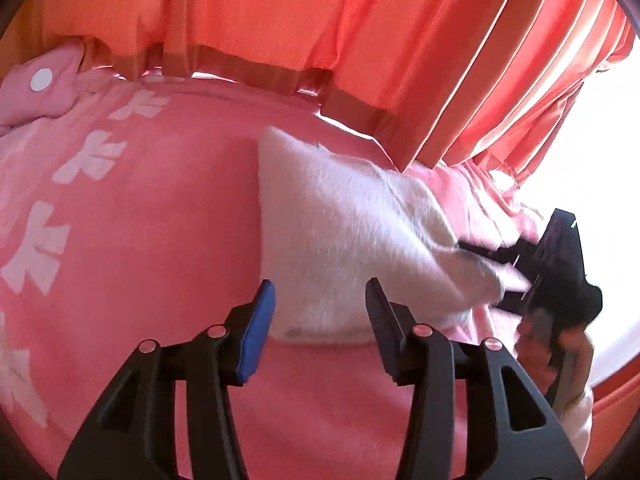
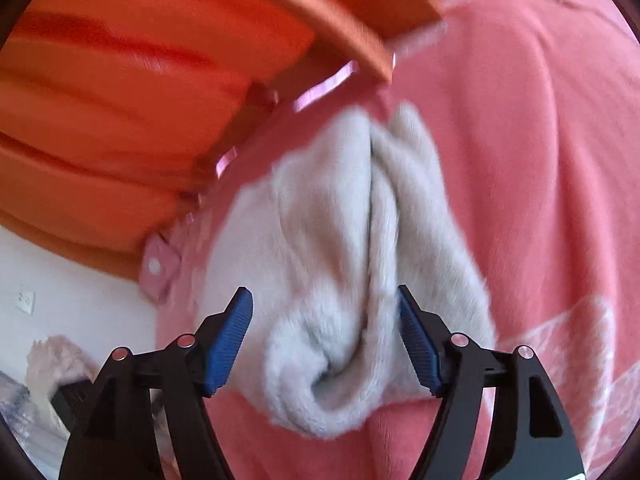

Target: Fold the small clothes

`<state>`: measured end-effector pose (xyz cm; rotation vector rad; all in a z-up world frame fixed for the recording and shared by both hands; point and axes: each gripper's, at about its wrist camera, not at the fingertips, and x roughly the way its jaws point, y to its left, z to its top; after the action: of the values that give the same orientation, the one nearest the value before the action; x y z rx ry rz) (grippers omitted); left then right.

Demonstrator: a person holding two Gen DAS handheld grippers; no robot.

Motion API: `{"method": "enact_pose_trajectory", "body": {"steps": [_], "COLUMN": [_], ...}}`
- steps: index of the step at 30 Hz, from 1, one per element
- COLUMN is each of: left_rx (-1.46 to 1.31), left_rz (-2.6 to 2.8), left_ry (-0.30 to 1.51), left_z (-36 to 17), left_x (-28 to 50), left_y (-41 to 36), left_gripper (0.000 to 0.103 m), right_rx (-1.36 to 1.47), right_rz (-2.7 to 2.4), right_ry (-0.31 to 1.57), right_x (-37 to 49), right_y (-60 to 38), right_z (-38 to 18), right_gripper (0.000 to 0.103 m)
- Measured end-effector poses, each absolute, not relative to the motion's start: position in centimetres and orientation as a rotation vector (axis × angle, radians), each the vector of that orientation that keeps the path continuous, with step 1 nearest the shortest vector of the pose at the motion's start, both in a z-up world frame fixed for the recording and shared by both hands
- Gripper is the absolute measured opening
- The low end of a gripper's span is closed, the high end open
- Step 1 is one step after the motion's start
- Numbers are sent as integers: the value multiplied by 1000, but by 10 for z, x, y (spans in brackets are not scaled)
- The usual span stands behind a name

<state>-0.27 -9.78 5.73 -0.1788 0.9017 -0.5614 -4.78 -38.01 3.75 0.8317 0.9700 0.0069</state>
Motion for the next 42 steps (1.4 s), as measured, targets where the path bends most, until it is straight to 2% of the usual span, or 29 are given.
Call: {"method": "enact_pose_trajectory", "body": {"steps": [1, 2, 4, 6, 8, 10, 11, 14, 16, 17, 19, 22, 23, 24, 25, 26, 27, 28, 31, 33, 35, 38, 39, 40, 42], "left_rx": [-187, -191, -183, -167, -102, -67, -62, -27, -40, -47, -47, -47, -50, -51, -45, -40, -35, -32, -34, -33, -28, -42, -62, -83, -129], "left_rz": [-563, -564, -569, -570, -568, -575, -578, -569, -574, -577, -581, -586, -586, -585, -584, -583, -579, -578, -579, -579, -580, -589, -599, -605, -610], "left_ry": [908, 917, 930, 926, 941, 985, 1000, 957, 958, 962, 965, 966, 967, 968, 967, 965, 962, 961, 963, 962, 964, 972, 972, 970, 953], "left_z": [55, 53, 49, 47, 37, 17, 10, 4, 4, 4, 4, 2, 1, 2, 2, 2, 2, 1, 0, -1, -2, -1, 2, 5, 15], "left_x": [4, 9, 17, 16, 19, 23, 24, 19, 19, 20, 21, 20, 22, 22, 22, 22, 21, 22, 22, 23, 23, 23, 22, 22, 23], "left_y": [-103, -108, -117, -121, -128, -134, -135, -137, -135, -134, -132, -130, -130, -130, -131, -132, -132, -133, -133, -133, -132, -129, -125, -120, -107], "left_gripper": [45, 45, 45, 45, 45, 45, 46, 47, 47, 47, 48, 50, 51, 51, 51, 52, 53, 54, 56, 56, 57, 58, 58, 57, 57], "right_rx": [789, 753, 727, 682, 605, 608, 662, 592, 616, 635, 671, 659, 654, 646, 633, 610, 607, 611, 602, 594, 617, 683, 724, 761, 813], "right_rz": [-10, -16, 22, 24, -90, -167, -163, -154, -187, -198, -235, -252, -248, -252, -267, -284, -277, -259, -184, -195, -211, -245, -238, -231, -236], "right_ry": [974, 957, 783, 691, 775, 1025, 1071, 957, 904, 890, 839, 840, 870, 908, 925, 929, 912, 853, 657, 658, 744, 849, 833, 811, 785], "right_x": [-46, -46, -63, -78, -75, -58, -56, -61, -64, -62, -55, -29, -22, -16, -9, -4, -6, -11, -28, -28, -20, -27, -39, -50, -75], "right_y": [-374, -369, -368, -368, -369, -375, -378, -375, -377, -379, -386, -397, -398, -401, -400, -397, -398, -396, -392, -392, -395, -407, -410, -412, -411], "right_z": [39, 44, 76, 97, 85, 30, 15, 45, 53, 55, 61, 56, 52, 43, 36, 33, 39, 50, 84, 82, 64, 47, 48, 50, 53], "right_gripper": [29, 25, 19, 19, 19, 20, 20, 28, 42, 43, 56, 68, 68, 66, 44, 30, 22, 17, 16, 17, 18, 26, 34, 50, 64]}}
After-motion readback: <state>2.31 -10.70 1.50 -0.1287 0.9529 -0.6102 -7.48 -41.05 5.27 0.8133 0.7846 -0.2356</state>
